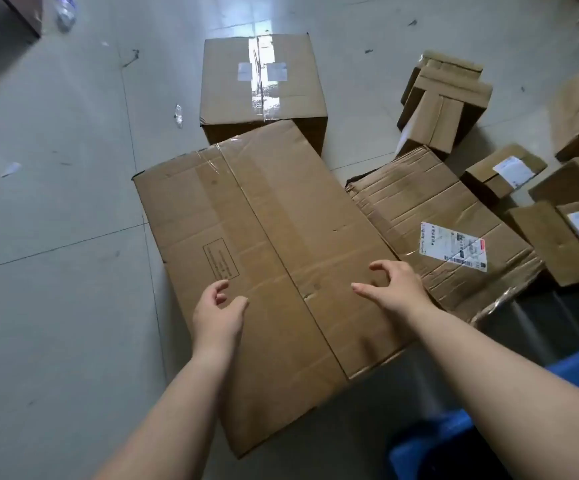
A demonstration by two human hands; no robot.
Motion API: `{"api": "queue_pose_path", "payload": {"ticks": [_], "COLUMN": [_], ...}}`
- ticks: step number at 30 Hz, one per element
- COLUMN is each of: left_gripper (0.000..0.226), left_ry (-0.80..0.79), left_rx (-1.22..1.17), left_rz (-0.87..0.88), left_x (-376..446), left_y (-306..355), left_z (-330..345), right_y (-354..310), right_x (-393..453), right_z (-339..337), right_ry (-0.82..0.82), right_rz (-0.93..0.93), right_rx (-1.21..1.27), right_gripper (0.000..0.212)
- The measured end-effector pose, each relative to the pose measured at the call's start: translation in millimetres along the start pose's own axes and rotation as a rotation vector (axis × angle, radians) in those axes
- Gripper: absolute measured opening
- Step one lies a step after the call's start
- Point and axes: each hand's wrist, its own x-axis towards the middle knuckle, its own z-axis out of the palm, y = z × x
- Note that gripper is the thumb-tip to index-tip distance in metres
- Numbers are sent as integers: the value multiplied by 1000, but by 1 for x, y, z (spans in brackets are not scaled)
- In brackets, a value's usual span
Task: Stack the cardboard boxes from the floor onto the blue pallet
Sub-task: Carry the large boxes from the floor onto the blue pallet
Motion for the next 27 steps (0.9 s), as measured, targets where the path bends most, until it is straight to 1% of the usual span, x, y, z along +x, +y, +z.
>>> {"api": "queue_pose_path", "payload": {"ticks": [2, 5, 7, 9, 11, 12, 15, 17, 20, 21, 23, 25, 27], "left_gripper": [51, 66, 78, 81, 76, 71, 58, 55, 54, 52, 42, 39, 35], "left_ry": [101, 256, 262, 198, 144, 150, 186, 212, 229, 225, 224, 203, 172], "left_rx": [63, 155, 49, -108, -195, -216, -203, -197, -238, -284, -315, -318, -331], "left_rz": [-20, -170, -312, -415, -444, -425, -302, -240, -211, -210, -230, -242, -223], "left_x": [12, 29, 37, 39, 36, 35, 23, 16, 4, 0, -13, -28, -43], "left_y": [-3, -12, -22, -28, -32, -32, -26, -14, 27, 42, 74, 101, 119], "left_z": [-2, -9, -12, -12, -11, -11, -24, -37, -60, -68, -85, -100, -108], "right_y": [0, 8, 16, 21, 21, 21, 15, 7, -13, -22, -37, -50, -57], "right_x": [12, 28, 34, 36, 35, 34, 22, 13, -1, -5, -18, -35, -50], "right_z": [2, 3, 8, 8, 6, 5, -4, -14, -41, -54, -79, -104, -120], "right_ry": [61, 84, 89, 103, 122, 134, 168, 194, 209, 214, 227, 219, 189], "right_rz": [17, 103, 188, 241, 239, 223, 169, 135, 100, 99, 110, 121, 131], "right_rx": [-107, -180, -160, -147, -130, -117, -115, -90, 0, 7, -21, -32, -30], "right_gripper": [70, 94, 104, 107, 104, 102, 99, 96, 89, 85, 72, 60, 55]}}
